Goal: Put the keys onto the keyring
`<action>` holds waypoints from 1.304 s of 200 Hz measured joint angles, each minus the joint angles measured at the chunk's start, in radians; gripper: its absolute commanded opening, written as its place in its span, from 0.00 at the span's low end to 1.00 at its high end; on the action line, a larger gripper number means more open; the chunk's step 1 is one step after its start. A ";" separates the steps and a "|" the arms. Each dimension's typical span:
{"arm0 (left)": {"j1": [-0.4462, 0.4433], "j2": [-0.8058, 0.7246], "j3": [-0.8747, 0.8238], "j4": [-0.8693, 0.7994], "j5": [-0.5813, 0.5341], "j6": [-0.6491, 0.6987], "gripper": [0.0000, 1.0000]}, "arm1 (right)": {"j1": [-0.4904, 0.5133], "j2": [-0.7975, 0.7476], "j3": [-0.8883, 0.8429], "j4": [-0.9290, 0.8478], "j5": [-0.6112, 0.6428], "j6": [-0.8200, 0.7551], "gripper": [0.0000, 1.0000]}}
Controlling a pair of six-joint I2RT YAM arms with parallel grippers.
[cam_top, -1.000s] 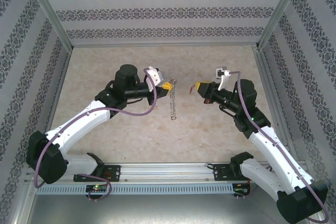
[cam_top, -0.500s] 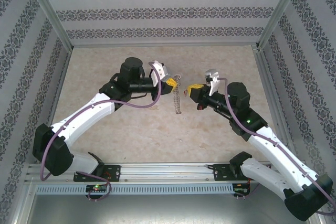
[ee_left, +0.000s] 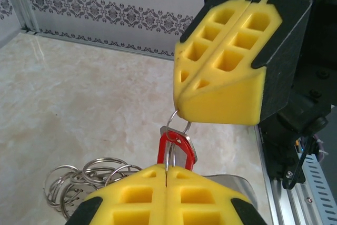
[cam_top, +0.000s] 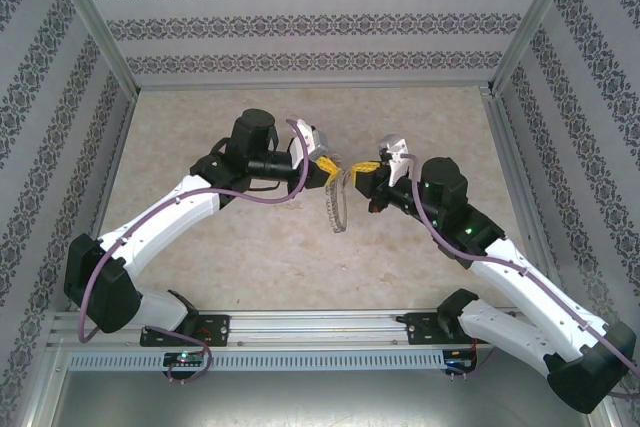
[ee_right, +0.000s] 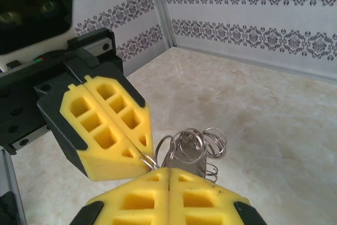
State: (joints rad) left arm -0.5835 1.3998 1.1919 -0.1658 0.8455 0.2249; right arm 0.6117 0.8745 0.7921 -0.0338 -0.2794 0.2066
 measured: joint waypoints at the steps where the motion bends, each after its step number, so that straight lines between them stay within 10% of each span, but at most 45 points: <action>1: 0.000 0.000 0.000 0.000 0.000 0.000 0.00 | 0.000 0.000 0.000 0.000 0.000 -0.001 0.00; 261: 0.000 0.020 0.013 -0.043 0.026 0.004 0.00 | 0.058 0.045 0.039 -0.045 0.040 -0.114 0.00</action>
State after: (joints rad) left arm -0.5835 1.4197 1.2049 -0.2092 0.8715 0.2291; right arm 0.6701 0.9199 0.8314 -0.0788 -0.2394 0.0925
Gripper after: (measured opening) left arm 0.053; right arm 0.065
